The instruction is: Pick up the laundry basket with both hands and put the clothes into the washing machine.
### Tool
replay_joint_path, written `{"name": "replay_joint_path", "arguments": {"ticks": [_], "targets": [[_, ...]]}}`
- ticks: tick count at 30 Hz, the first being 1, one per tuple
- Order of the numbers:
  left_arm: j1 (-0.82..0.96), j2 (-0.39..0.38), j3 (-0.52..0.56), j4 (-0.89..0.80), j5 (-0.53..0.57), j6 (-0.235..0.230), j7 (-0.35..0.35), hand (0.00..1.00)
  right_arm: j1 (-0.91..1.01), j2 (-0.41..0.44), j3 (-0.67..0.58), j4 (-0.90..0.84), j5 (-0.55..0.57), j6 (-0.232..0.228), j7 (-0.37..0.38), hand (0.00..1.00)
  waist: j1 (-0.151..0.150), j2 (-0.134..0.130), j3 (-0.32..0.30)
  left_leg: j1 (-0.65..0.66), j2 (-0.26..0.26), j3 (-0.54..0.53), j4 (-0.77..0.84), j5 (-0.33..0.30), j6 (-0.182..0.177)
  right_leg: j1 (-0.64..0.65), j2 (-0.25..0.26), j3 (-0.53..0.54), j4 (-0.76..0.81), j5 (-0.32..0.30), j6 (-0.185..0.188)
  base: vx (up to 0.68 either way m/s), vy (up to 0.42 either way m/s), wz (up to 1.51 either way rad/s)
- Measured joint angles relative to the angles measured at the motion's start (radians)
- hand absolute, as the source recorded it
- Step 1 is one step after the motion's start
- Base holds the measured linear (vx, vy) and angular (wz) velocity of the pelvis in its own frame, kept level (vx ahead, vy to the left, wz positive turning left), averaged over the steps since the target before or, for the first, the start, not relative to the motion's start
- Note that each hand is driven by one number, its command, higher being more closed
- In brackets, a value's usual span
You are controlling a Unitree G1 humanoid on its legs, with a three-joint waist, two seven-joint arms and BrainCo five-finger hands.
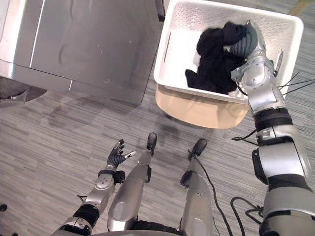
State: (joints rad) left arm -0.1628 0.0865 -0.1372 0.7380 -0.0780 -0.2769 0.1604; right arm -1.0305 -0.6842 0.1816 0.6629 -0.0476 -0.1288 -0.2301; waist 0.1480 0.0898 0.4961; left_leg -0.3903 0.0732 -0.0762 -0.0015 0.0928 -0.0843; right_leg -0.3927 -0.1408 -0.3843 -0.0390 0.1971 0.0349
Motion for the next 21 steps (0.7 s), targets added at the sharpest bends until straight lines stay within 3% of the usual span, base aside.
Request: {"name": "replay_joint_path", "arguments": {"ticks": [3,7,9,12,17,18,19,20,21], "targets": [[0.037,0.000,0.026,0.002,0.003,0.013,-0.004,0.00,0.134,0.121,-0.117,-0.212,0.089,-0.042,-0.030,1.00,-0.026,-0.039,-0.039,0.040,0.007,0.009,-0.017,-0.001,0.000,0.030,0.008,0.006,-0.010,0.000,0.001,0.03,-0.009,-0.08],[0.093,-0.002,0.032,0.010,0.006,0.021,-0.005,0.00,0.359,0.307,-0.184,-0.430,0.169,-0.074,-0.032,1.00,-0.029,-0.078,-0.121,0.110,0.015,0.023,-0.039,-0.006,0.000,0.089,0.018,0.014,-0.024,-0.005,0.006,0.10,0.005,-0.08],[0.138,-0.008,0.032,0.012,0.008,0.028,-0.007,0.00,0.513,0.437,-0.170,-0.575,0.209,-0.103,-0.018,1.00,-0.034,-0.087,-0.182,0.162,0.015,0.037,-0.043,-0.023,0.002,0.138,0.020,0.028,-0.036,-0.012,0.015,0.12,0.031,-0.12],[0.186,-0.006,0.042,0.013,0.008,0.028,-0.007,0.00,0.644,0.519,-0.133,-0.699,0.240,-0.134,0.012,1.00,-0.039,-0.099,-0.241,0.210,0.014,0.054,-0.055,-0.034,0.004,0.180,0.020,0.042,-0.054,-0.013,0.018,0.08,0.038,-0.17],[0.267,0.000,0.083,0.050,0.008,0.030,-0.008,0.00,0.780,0.628,-0.004,-0.843,0.319,-0.206,0.085,1.00,-0.053,-0.153,-0.296,0.283,0.019,0.156,-0.049,-0.070,0.001,0.195,0.023,0.154,-0.057,-0.004,0.030,0.01,0.042,-0.56],[0.268,-0.002,0.081,0.050,0.008,0.031,-0.008,0.00,0.794,0.638,0.005,-0.845,0.330,-0.215,0.095,1.00,-0.054,-0.154,-0.297,0.281,0.014,0.163,-0.038,-0.074,0.003,0.191,0.018,0.166,-0.047,-0.007,0.036,-0.06,0.050,-0.33],[0.262,-0.004,0.080,0.046,0.008,0.031,-0.009,0.00,0.812,0.641,0.007,-0.845,0.336,-0.216,0.105,1.00,-0.056,-0.151,-0.298,0.258,0.017,0.163,-0.010,-0.081,0.016,0.181,0.013,0.170,-0.027,-0.019,0.091,-0.12,0.022,-0.02],[0.249,-0.010,0.080,0.041,0.008,0.030,-0.009,0.00,0.827,0.635,0.007,-0.846,0.340,-0.215,0.106,1.00,-0.057,-0.121,-0.299,0.232,0.049,0.154,0.007,-0.086,0.027,0.130,0.021,0.202,0.123,-0.099,0.104,-0.14,0.002,0.26],[0.244,-0.007,0.079,0.030,0.008,0.030,-0.009,0.00,0.839,0.636,0.003,-0.847,0.343,-0.216,0.106,1.00,-0.061,-0.115,-0.301,0.227,0.052,0.130,0.015,-0.079,0.021,0.100,0.018,0.225,0.253,-0.160,0.069,-0.07,-0.045,0.69]]}}
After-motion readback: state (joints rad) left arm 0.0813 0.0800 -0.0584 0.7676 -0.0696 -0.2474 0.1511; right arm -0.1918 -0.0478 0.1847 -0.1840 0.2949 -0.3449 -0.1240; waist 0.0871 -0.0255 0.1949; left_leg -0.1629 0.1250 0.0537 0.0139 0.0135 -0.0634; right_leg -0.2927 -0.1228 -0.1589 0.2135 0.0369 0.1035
